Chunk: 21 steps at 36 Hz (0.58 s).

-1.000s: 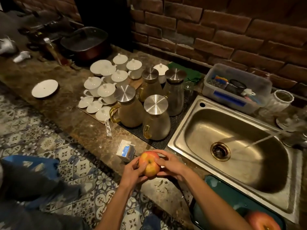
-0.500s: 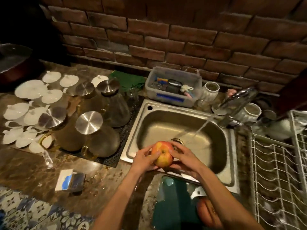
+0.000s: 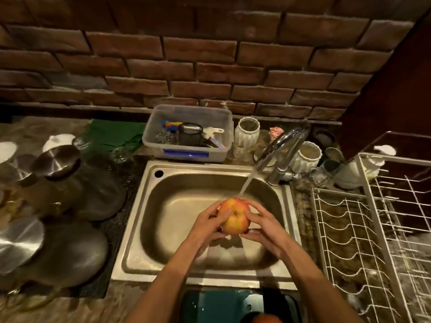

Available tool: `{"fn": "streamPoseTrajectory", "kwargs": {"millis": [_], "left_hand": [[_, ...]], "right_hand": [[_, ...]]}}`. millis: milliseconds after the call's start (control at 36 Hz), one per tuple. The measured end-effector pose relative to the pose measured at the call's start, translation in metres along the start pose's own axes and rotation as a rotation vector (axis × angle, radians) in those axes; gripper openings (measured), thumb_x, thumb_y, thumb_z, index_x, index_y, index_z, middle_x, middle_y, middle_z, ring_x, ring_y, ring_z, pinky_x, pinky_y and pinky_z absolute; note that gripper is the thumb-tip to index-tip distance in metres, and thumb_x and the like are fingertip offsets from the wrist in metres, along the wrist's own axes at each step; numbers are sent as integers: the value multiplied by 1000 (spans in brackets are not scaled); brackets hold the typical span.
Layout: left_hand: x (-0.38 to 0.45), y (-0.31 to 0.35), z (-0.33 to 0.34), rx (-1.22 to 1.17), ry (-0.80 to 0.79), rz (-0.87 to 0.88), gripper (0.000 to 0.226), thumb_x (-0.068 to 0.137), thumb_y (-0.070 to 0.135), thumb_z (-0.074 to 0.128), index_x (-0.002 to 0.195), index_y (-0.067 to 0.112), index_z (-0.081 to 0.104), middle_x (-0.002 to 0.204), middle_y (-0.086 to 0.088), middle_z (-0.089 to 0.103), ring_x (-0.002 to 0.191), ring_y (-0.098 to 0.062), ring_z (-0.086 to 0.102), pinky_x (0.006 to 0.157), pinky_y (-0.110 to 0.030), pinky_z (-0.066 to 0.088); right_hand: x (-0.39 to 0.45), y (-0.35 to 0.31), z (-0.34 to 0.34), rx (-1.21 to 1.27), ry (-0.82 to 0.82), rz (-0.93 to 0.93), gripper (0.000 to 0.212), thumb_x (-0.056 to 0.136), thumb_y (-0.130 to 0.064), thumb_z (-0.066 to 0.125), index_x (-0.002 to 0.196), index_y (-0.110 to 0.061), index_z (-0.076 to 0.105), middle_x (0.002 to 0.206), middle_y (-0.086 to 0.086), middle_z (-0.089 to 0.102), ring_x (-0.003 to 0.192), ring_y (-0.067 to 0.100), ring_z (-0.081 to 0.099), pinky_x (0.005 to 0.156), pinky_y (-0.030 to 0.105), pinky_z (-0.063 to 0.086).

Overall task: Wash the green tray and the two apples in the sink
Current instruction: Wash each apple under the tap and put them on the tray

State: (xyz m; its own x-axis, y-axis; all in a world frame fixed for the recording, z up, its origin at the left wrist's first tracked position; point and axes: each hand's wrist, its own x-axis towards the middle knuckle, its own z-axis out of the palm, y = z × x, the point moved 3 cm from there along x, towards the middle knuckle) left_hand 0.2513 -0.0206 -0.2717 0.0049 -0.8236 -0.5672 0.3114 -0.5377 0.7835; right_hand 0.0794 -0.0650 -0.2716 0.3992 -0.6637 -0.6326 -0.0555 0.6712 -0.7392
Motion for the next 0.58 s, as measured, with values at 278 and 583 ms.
{"fn": "streamPoseTrajectory", "kwargs": {"millis": [278,583], "left_hand": [[47,-15,7,-216,-139,-48,66,79,29,83,138,36,55,146,-5,46,128,-35,54,97,-58,52],[64,-24,4,-291,-195,-23,70,80,25,82,141,39,50,144,-5,49,122,-35,61,95,-64,51]], "right_hand": [[30,2,-3,77,-42,-80,41,86,-46,62,127,-50,60,140,0,56,123,23,60,82,33,60],[58,22,-9,239,-213,-214,77,77,-19,86,138,-50,52,152,6,41,132,24,56,93,43,56]]}}
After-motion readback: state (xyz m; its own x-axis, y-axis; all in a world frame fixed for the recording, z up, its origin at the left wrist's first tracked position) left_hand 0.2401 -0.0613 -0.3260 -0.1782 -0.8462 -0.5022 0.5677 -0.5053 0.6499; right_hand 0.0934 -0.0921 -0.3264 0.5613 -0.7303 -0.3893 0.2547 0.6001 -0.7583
